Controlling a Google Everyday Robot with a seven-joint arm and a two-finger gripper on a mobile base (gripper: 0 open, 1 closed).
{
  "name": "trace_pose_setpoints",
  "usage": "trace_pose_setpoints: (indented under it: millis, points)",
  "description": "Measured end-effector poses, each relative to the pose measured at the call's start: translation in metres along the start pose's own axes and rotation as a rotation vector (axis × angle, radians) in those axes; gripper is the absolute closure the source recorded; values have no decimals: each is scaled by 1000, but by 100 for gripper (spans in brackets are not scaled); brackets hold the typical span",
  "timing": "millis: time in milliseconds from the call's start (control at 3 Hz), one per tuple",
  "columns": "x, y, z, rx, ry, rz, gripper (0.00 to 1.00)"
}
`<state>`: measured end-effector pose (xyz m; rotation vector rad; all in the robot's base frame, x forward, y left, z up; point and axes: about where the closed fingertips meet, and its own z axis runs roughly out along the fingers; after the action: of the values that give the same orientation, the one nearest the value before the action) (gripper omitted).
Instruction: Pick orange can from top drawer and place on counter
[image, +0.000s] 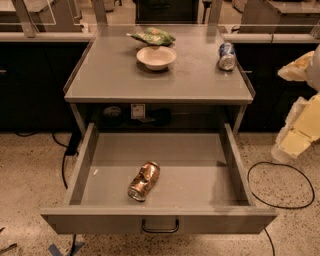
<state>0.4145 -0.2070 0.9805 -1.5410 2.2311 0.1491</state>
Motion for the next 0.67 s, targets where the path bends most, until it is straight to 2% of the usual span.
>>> trace_pose_setpoints:
  millis: [333,667]
  points:
    - [0,0,0,0,0,0,0]
    - [-8,-5,-3,32,-4,-38,0]
